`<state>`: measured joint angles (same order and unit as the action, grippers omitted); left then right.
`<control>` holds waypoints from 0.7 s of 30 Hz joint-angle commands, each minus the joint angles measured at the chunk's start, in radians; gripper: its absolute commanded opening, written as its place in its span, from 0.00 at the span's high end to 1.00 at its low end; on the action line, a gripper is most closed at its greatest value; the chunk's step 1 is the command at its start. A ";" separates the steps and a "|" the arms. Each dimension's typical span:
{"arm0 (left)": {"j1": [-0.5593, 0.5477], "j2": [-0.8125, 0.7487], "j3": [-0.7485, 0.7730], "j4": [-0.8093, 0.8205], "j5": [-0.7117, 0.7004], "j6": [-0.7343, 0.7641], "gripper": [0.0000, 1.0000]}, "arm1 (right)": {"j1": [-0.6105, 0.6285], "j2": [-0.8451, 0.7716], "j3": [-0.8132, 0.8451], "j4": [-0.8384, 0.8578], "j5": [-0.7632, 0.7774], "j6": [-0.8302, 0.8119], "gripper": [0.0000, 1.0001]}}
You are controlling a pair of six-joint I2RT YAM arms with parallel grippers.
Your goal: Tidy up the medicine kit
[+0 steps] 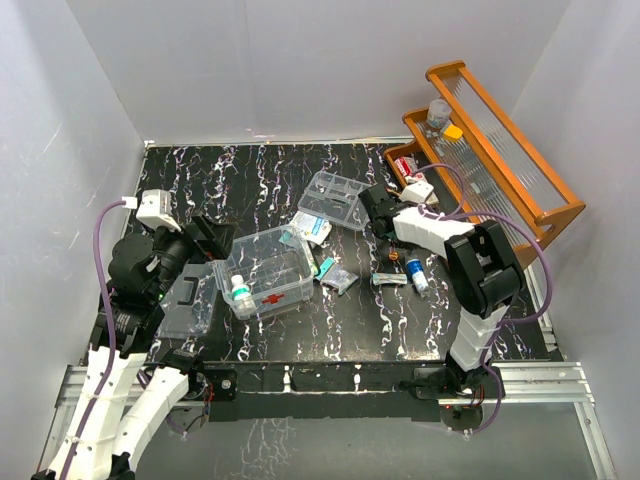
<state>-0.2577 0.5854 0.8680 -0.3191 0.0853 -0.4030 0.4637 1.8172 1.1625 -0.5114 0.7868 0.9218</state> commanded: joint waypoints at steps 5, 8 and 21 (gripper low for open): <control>-0.004 -0.020 0.009 -0.003 -0.018 0.020 0.01 | -0.031 0.026 0.061 -0.028 0.016 0.120 0.28; -0.003 -0.018 0.006 -0.001 -0.018 0.021 0.01 | -0.035 0.034 0.063 -0.038 0.015 0.123 0.26; -0.004 -0.007 0.003 0.006 -0.015 0.026 0.01 | -0.055 -0.001 -0.003 0.066 -0.047 0.085 0.37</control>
<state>-0.2577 0.5774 0.8680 -0.3218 0.0772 -0.3923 0.4118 1.8545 1.1824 -0.5381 0.7479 1.0168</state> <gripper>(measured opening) 0.985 0.671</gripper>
